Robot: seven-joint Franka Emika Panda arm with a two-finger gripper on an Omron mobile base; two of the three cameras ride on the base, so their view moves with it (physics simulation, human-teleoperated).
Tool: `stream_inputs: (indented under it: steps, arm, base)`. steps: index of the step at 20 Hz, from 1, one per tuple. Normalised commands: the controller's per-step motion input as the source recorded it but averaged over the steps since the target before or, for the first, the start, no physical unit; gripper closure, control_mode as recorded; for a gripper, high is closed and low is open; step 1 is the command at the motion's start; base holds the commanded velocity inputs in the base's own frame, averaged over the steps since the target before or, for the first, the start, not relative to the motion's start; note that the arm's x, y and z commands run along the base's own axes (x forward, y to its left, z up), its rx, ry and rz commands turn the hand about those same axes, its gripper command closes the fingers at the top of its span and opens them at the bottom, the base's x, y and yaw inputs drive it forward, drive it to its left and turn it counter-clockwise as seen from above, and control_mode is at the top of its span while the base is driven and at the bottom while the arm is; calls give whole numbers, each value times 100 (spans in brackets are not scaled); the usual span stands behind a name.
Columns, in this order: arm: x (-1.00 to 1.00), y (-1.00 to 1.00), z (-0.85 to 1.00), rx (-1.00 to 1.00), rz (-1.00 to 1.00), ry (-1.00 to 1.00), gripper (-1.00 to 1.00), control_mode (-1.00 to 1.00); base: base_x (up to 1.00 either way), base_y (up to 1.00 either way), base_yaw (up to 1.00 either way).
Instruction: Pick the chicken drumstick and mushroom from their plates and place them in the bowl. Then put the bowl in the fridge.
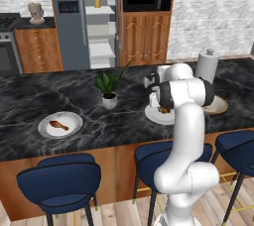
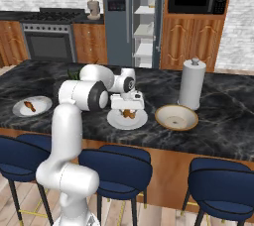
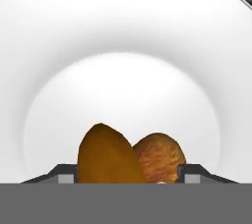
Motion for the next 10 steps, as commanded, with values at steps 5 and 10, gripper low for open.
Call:
stream_inputs:
  steps: [5, 10]
  arm:
    - [-27, -9, 24, 5, 2, 0, 100, -100]
    - [-30, -11, 49, 3, 1, 0, 100, -100]
  base:
    - [0, 0, 0]
    - [0, 0, 0]
